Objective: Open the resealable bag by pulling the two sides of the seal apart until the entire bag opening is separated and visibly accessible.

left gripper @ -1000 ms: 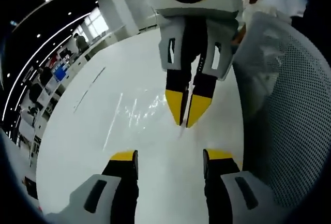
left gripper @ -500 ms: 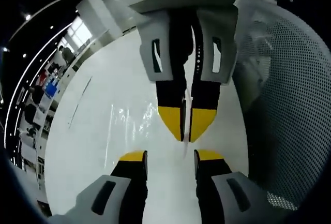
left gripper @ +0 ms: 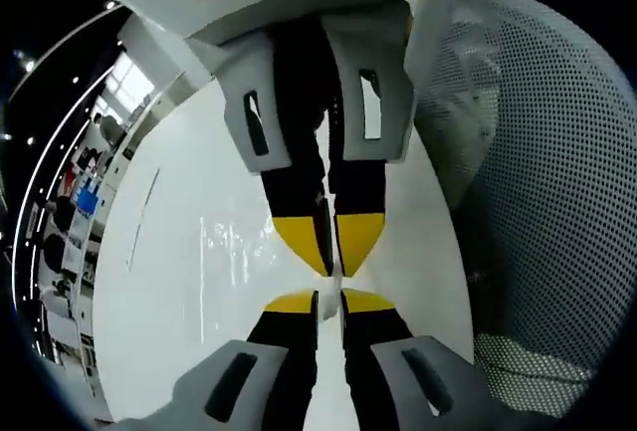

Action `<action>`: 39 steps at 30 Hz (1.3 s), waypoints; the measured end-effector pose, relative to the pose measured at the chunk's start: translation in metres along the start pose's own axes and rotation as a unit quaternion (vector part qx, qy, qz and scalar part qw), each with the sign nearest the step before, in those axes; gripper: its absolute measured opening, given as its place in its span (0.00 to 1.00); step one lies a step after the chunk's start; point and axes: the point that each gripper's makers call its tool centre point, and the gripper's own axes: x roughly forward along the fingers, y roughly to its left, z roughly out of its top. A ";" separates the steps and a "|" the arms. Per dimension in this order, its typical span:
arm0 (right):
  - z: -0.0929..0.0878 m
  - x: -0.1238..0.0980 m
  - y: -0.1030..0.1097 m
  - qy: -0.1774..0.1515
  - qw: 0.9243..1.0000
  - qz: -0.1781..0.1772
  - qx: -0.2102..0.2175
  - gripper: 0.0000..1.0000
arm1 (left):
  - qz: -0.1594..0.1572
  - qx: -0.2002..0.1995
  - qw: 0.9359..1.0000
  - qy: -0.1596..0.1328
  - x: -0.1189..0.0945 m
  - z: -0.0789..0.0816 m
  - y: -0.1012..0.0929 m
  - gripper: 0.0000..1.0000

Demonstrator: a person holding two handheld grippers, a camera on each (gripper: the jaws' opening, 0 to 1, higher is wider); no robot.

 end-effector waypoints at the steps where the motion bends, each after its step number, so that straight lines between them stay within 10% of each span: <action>1: 0.000 0.000 0.000 0.000 1.000 0.000 0.000 0.00 | -0.001 -0.001 1.000 -0.003 0.000 0.001 0.000 0.03; 39: 0.006 -0.002 0.001 -0.001 0.999 -0.031 -0.041 0.00 | -0.028 -0.020 0.998 -0.049 -0.011 0.007 -0.004 0.00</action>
